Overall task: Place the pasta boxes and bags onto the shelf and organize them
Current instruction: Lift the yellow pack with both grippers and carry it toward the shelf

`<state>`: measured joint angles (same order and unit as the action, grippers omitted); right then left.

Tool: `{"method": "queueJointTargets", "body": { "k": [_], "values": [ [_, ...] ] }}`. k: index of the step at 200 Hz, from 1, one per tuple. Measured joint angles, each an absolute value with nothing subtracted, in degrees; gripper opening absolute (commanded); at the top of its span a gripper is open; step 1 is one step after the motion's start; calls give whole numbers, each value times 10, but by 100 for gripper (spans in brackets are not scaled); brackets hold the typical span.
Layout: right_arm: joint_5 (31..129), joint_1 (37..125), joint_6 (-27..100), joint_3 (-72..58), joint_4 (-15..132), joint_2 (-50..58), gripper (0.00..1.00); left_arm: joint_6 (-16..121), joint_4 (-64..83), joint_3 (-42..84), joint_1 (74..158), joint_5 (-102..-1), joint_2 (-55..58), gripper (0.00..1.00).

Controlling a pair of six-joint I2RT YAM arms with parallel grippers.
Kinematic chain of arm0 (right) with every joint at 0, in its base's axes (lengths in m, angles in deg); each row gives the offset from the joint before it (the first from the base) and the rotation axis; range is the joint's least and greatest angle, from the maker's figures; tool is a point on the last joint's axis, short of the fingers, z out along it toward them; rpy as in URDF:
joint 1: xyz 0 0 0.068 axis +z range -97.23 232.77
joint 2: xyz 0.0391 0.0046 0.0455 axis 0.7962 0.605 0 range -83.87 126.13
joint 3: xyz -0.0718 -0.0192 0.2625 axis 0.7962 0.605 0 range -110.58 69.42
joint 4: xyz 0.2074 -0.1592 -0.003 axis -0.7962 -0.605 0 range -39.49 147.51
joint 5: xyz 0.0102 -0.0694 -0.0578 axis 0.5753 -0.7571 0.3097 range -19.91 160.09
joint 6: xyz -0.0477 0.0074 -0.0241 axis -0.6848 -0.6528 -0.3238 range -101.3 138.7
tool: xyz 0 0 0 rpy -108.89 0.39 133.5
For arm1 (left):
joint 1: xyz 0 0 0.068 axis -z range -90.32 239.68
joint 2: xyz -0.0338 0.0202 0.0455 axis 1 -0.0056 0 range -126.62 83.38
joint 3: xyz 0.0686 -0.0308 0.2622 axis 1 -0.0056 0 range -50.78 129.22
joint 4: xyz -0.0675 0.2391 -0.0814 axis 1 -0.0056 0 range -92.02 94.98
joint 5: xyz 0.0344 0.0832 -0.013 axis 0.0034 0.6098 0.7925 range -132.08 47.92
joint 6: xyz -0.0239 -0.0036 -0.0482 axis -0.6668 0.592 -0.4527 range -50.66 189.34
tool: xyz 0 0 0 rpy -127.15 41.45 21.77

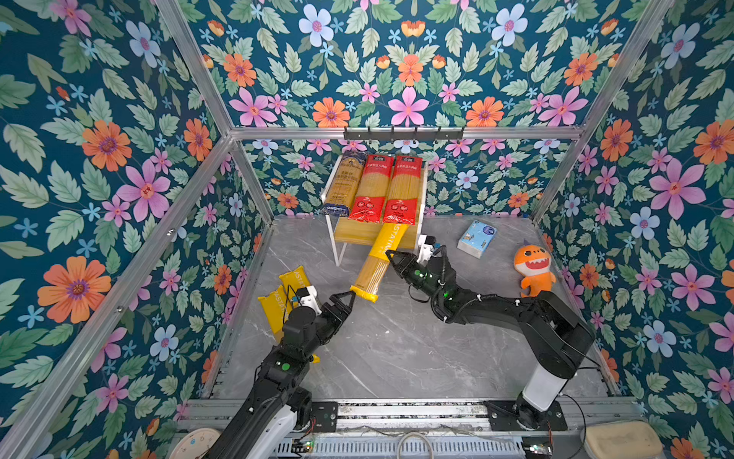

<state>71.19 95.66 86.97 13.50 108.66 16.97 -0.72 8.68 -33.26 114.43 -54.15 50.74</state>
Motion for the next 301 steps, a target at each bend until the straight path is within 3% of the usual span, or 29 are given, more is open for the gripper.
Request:
{"method": "queueJointTargets", "body": {
  "k": [61,99,158,207,221,262,301],
  "values": [
    [697,964,897,99,1080,182,0,-70,337,-346,1164,-496,334,76],
    [694,964,919,91,1079,194,0,-75,458,-332,1178,-480,257,52],
    [708,957,953,83,1081,221,0,-87,517,-357,1181,-439,257,24],
    [729,947,967,82,1081,245,9,-86,534,-366,1182,-418,240,5],
    [735,943,967,83,1081,248,17,-86,538,-366,1183,-414,233,0],
    [742,937,964,99,1111,247,43,-82,556,-361,1182,-368,207,0],
    [742,935,969,151,1133,232,47,-69,559,-340,1182,-332,187,0]
  ]
}}
